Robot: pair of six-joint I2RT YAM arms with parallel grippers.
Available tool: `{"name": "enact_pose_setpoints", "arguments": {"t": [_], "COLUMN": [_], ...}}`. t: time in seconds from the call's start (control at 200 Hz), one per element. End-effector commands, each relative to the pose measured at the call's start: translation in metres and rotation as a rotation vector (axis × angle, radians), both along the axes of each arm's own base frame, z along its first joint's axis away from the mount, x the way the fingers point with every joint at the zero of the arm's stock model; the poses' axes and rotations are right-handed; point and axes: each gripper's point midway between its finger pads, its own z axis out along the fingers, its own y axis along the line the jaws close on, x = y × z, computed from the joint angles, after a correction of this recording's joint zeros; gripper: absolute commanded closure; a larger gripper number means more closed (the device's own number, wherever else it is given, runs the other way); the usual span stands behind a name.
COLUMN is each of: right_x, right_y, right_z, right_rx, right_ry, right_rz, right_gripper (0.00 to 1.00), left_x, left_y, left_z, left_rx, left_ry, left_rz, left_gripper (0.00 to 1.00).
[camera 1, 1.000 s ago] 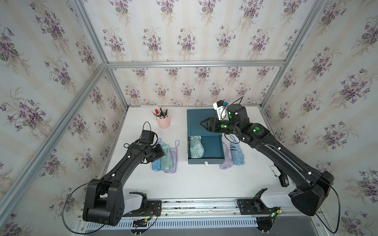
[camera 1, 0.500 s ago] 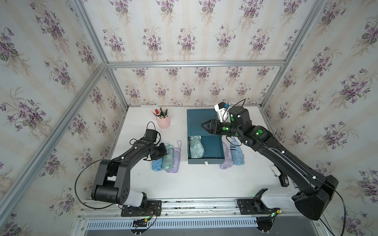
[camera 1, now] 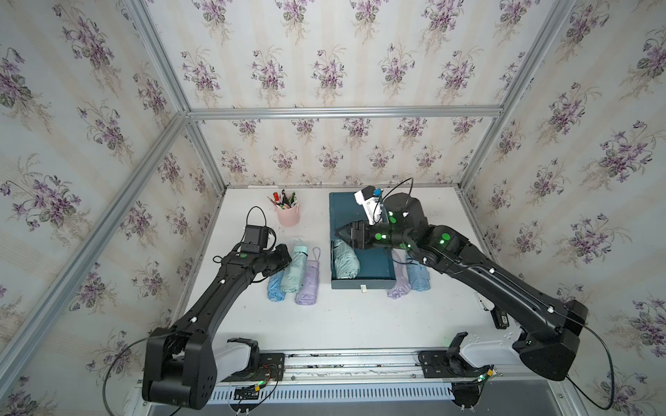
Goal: Place the umbrella in the drawer by color
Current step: Pick up the umbrella from the center of the board.
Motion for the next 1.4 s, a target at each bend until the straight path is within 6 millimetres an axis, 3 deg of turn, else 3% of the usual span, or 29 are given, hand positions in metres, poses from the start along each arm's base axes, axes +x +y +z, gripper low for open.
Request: {"name": "enact_pose_setpoints", "arguments": {"t": [0.0,0.19,0.32,0.485,0.744,0.869,1.049,1.124,1.194,1.294,1.394], "right_x": [-0.005,-0.008,-0.026,-0.039,-0.031,-0.028,-0.03,-0.03,-0.03,-0.031,-0.028], "right_y": [0.017,0.051,0.075,0.093,0.099,0.102,0.108,0.109,0.108,0.103,0.092], "right_z": [-0.009,-0.033,-0.031,-0.034,-0.055,-0.055,-0.049,-0.044,-0.038,-0.029,-0.018], "right_rx": [-0.052,0.018,0.07,0.086,0.042,0.046,0.069,0.082,0.094,0.115,0.149], "right_ry": [-0.027,0.088,0.092,0.085,0.093,0.086,0.094,0.095,0.092,0.092,0.112], "right_rz": [0.011,0.074,0.178,0.237,0.195,0.196,0.217,0.218,0.217,0.223,0.225], "right_gripper": [0.39,0.3,0.25,0.21,0.18,0.31,0.68,0.76,0.82,0.85,0.91], "left_x": [0.0,-0.014,-0.024,-0.032,-0.036,-0.037,-0.037,-0.038,-0.039,-0.04,-0.042], "left_y": [-0.003,-0.005,-0.008,-0.013,-0.018,-0.018,-0.016,-0.016,-0.017,-0.014,-0.013], "left_z": [0.042,0.108,0.139,0.157,0.178,0.177,0.17,0.168,0.167,0.163,0.161], "left_rx": [-0.093,-0.272,-0.36,-0.441,-0.517,-0.514,-0.491,-0.472,-0.453,-0.41,-0.369], "left_ry": [-0.083,-0.22,-0.268,-0.283,-0.322,-0.318,-0.308,-0.31,-0.317,-0.329,-0.359], "left_rz": [0.063,0.162,0.173,0.173,0.158,0.16,0.164,0.15,0.133,0.125,0.095], "left_gripper": [1.0,1.0,1.0,1.0,1.0,1.0,1.0,1.0,0.8,0.38,0.19]}}
